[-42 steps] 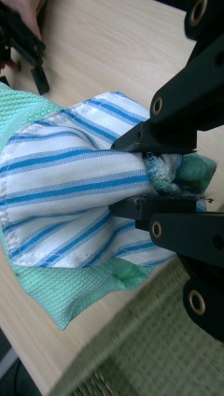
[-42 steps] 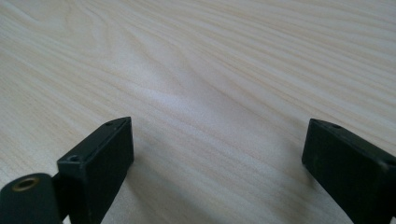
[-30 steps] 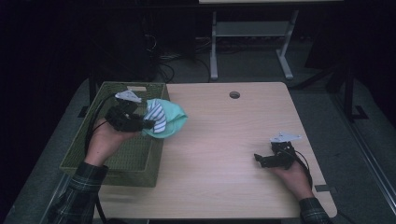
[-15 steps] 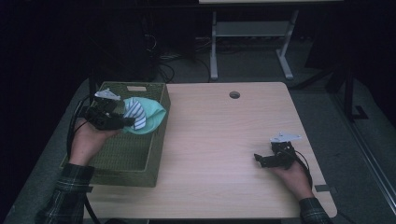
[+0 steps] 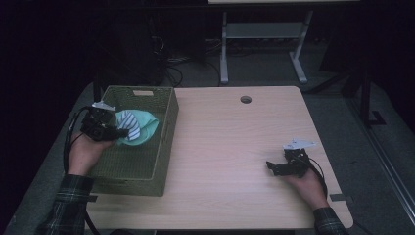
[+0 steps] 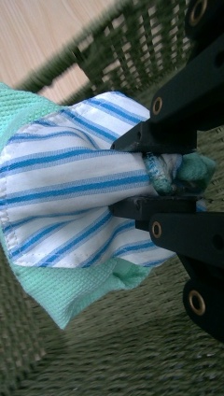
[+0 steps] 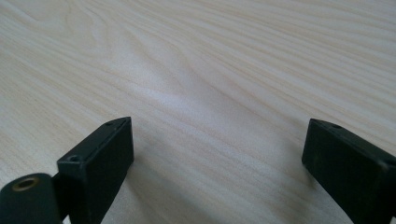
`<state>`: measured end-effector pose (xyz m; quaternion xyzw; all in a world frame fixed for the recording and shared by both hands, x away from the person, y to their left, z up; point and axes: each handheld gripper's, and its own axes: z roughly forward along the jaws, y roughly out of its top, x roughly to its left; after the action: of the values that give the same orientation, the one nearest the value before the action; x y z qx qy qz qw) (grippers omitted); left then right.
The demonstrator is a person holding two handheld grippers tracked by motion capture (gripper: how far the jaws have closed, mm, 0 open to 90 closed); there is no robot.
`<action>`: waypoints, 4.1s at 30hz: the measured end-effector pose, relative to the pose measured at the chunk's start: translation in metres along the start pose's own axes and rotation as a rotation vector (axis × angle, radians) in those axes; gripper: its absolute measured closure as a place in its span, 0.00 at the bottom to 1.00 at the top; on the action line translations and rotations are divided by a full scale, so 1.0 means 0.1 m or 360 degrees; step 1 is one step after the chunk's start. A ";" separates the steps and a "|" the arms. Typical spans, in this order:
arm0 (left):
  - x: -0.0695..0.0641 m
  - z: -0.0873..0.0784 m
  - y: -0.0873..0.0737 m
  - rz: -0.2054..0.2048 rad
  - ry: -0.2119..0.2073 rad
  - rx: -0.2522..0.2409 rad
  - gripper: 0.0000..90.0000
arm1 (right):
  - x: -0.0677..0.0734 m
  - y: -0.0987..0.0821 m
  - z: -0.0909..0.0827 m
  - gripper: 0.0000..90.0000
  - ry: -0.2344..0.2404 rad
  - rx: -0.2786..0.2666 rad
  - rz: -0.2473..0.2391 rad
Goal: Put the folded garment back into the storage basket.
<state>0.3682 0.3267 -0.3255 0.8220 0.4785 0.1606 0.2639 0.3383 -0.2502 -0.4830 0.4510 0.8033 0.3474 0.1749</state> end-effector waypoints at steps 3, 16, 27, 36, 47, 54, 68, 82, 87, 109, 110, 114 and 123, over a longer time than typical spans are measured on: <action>0.04 0.07 -0.05 -0.0026 0.0001 0.0024 0.81 | 0.00 0.00 0.00 0.09 0.0001 0.0000 -0.0003; 0.16 0.46 -0.26 -0.0082 -0.0006 0.0171 0.80 | 0.00 0.00 0.00 0.09 0.0001 -0.0001 -0.0003; 0.20 0.67 -0.33 -0.0088 -0.0041 0.0256 0.73 | 0.00 0.00 0.00 0.09 0.0000 -0.0001 -0.0003; 0.22 0.70 -0.33 -0.0099 -0.0070 0.0244 0.35 | 0.00 0.00 0.00 0.09 0.0000 -0.0001 -0.0003; 0.14 0.53 -0.23 -0.0112 -0.0122 0.0059 0.17 | 0.00 0.00 0.00 0.09 0.0000 0.0000 -0.0002; 0.01 0.40 -0.09 -0.0084 -0.0180 -0.0051 0.16 | 0.00 0.00 0.00 0.09 0.0000 -0.0001 -0.0004; -0.47 0.24 0.19 0.0031 -0.0335 -0.0242 0.16 | 0.00 0.00 0.00 0.09 0.0001 0.0000 -0.0003; -1.04 0.33 0.45 0.0162 -0.0462 -0.0312 0.16 | 0.00 0.00 0.00 0.09 0.0000 -0.0001 -0.0003; -1.25 0.40 0.51 0.0200 -0.0506 -0.0318 0.16 | 0.00 0.00 0.00 0.09 0.0001 -0.0001 -0.0005; -2.06 0.95 0.39 0.0371 -0.0617 -0.0251 0.16 | 0.00 0.00 0.00 0.09 0.0001 0.0002 -0.0005; -2.08 0.98 0.37 0.0384 -0.0613 -0.0248 0.16 | 0.00 0.00 0.00 0.09 0.0000 0.0001 -0.0006; -2.15 1.11 0.31 0.0415 -0.0598 -0.0210 0.16 | 0.00 0.00 0.00 0.09 0.0001 0.0002 -0.0006; -2.24 1.40 0.14 0.0451 -0.0546 -0.0166 0.16 | 0.00 0.00 0.00 0.09 0.0002 0.0002 -0.0004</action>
<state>0.3410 0.0869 -0.4328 0.8815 0.2975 0.0785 0.3583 0.3383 -0.2501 -0.4831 0.4498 0.8043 0.3469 0.1746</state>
